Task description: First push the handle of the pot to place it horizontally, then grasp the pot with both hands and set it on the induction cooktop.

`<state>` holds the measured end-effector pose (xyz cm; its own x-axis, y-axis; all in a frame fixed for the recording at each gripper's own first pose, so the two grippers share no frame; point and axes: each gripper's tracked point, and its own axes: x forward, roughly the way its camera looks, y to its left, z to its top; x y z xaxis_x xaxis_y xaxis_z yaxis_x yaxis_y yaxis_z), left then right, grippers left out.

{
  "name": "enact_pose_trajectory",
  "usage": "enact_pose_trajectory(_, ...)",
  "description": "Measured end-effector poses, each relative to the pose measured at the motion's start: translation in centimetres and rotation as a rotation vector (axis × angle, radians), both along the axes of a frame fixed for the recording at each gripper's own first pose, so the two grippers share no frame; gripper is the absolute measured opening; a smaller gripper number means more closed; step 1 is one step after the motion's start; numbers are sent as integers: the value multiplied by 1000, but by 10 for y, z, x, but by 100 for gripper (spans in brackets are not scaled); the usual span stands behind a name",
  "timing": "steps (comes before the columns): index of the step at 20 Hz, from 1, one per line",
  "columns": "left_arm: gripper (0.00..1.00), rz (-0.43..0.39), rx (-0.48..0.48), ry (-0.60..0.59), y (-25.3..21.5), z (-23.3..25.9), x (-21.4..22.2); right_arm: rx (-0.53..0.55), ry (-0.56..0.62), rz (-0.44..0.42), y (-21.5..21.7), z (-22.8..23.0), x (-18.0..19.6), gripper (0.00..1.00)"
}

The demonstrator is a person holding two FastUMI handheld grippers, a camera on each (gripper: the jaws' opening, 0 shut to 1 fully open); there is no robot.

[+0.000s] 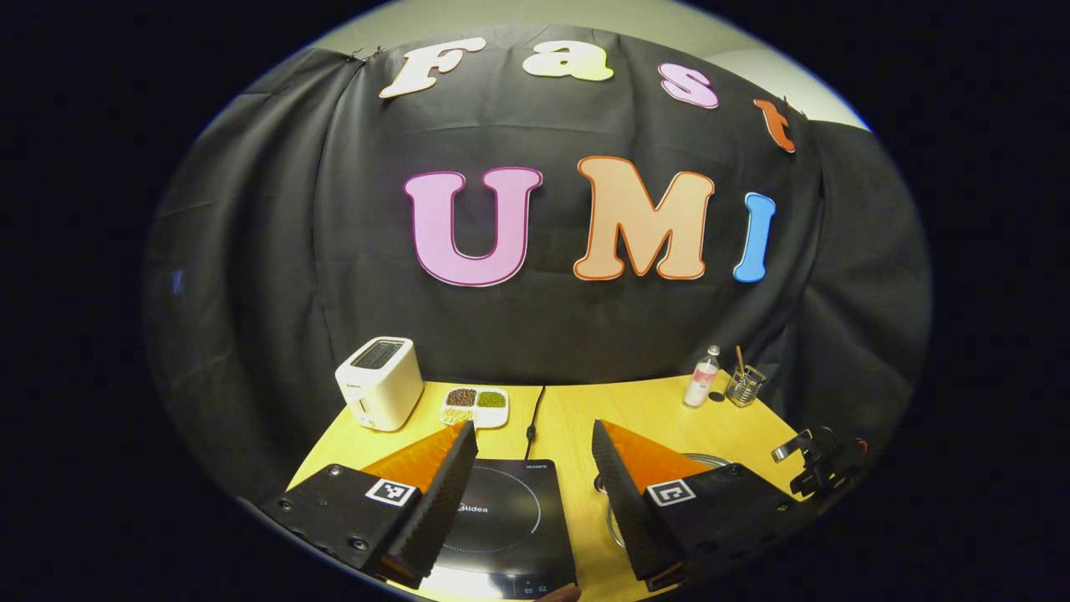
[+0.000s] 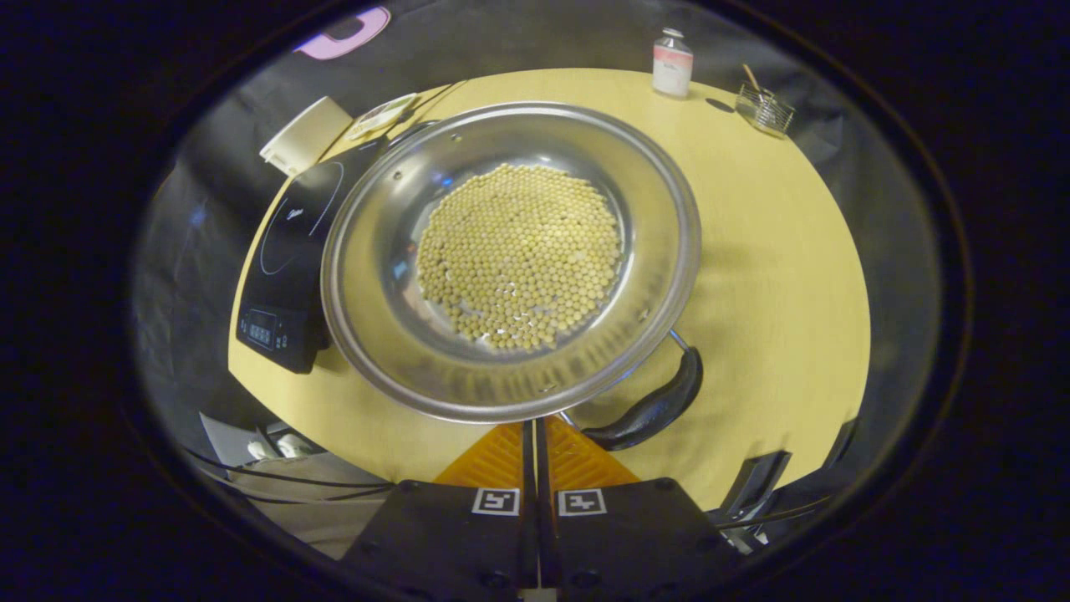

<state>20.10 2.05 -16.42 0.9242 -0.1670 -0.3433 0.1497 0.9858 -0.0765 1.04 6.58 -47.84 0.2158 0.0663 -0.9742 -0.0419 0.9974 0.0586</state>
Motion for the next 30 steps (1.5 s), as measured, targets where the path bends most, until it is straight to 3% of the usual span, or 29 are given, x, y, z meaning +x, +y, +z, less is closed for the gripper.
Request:
enact_pose_trajectory(7,86,13,24,64,-22,-16,-7,25,-10,-14,-41,-1,19,0)
enact_pose_trajectory(8,86,11,29,74,-28,-19,-8,25,-14,-13,-49,-1,26,3)
enact_pose_trajectory(12,82,14,-16,150,-57,-35,-16,86,-30,-37,-73,-2,51,2)
enact_pose_trajectory(16,86,59,-51,221,-70,-49,-22,83,-71,22,-91,-10,72,3)
enact_pose_trajectory(23,86,19,-95,430,-97,-113,-36,86,-130,-15,-111,6,78,4)
enact_pose_trajectory(25,87,6,-102,464,-102,-130,-34,68,-166,-24,-118,13,83,0)
enact_pose_trajectory(26,87,-1,-101,481,-102,-138,-33,60,-182,-31,-122,16,85,9)
enact_pose_trajectory(27,87,-11,-99,505,-102,-149,-34,63,-195,-43,-123,21,88,12)
enact_pose_trajectory(29,87,-29,-96,556,-101,-169,-38,94,-255,-89,-121,35,103,29)
enact_pose_trajectory(30,88,-30,-94,576,-98,-178,-40,95,-289,-110,-118,35,111,47)
